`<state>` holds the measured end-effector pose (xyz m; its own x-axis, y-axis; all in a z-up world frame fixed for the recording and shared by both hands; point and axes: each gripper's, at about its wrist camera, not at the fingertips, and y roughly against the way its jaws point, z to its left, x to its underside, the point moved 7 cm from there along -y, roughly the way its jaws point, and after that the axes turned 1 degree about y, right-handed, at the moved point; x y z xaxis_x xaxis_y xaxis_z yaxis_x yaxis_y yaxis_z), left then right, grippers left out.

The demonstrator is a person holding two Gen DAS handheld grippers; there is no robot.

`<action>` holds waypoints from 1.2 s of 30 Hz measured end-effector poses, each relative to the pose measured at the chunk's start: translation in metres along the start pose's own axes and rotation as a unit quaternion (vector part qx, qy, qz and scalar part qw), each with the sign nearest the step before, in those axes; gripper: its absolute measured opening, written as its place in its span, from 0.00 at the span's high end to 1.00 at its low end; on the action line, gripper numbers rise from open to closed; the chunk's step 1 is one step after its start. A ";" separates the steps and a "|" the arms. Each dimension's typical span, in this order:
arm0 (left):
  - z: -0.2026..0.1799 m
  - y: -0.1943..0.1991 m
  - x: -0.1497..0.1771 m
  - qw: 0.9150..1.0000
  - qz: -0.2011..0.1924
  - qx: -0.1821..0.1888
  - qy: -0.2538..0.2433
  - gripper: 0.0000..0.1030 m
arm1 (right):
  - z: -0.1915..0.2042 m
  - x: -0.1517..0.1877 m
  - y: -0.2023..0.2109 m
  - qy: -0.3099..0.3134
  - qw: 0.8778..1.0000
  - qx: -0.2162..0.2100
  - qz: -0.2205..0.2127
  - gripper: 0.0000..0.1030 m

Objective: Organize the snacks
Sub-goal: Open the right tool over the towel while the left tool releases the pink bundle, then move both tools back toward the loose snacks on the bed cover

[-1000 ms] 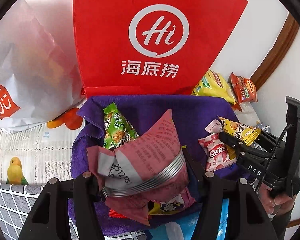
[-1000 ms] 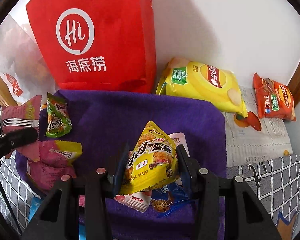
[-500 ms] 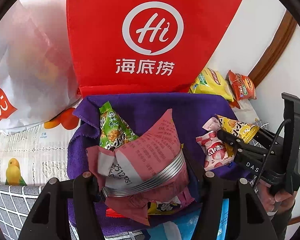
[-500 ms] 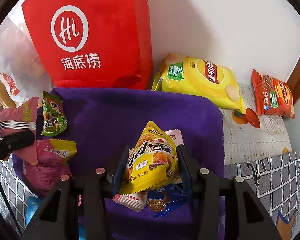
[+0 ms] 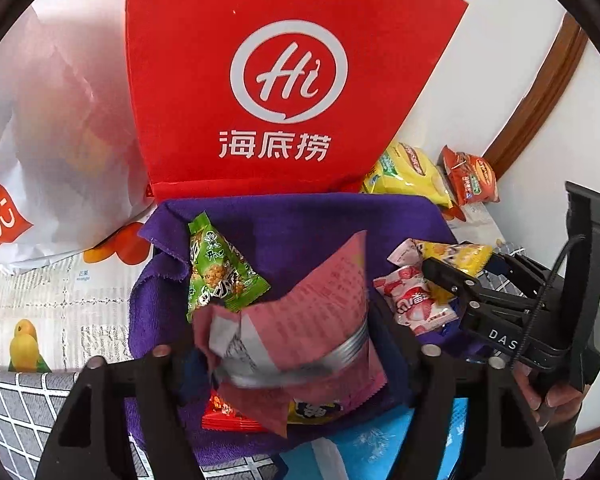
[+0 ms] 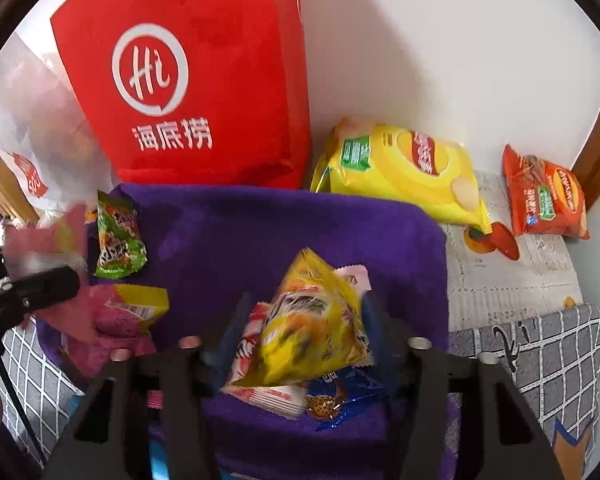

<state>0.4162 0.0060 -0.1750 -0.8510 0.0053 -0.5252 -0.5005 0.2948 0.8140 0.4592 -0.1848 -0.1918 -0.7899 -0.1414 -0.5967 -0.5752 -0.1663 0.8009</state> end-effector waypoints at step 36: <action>-0.014 0.150 0.055 0.998 -0.064 -0.007 -0.004 0.30 | 0.015 0.064 0.171 -0.052 0.995 0.037 -0.078 0.32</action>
<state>0.2919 0.0369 -0.0779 -0.7782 -0.0232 -0.6275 -0.6074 0.2811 0.7429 0.3076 -0.2074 -0.0922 -0.7058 -0.0181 -0.7082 -0.7031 -0.1047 0.7034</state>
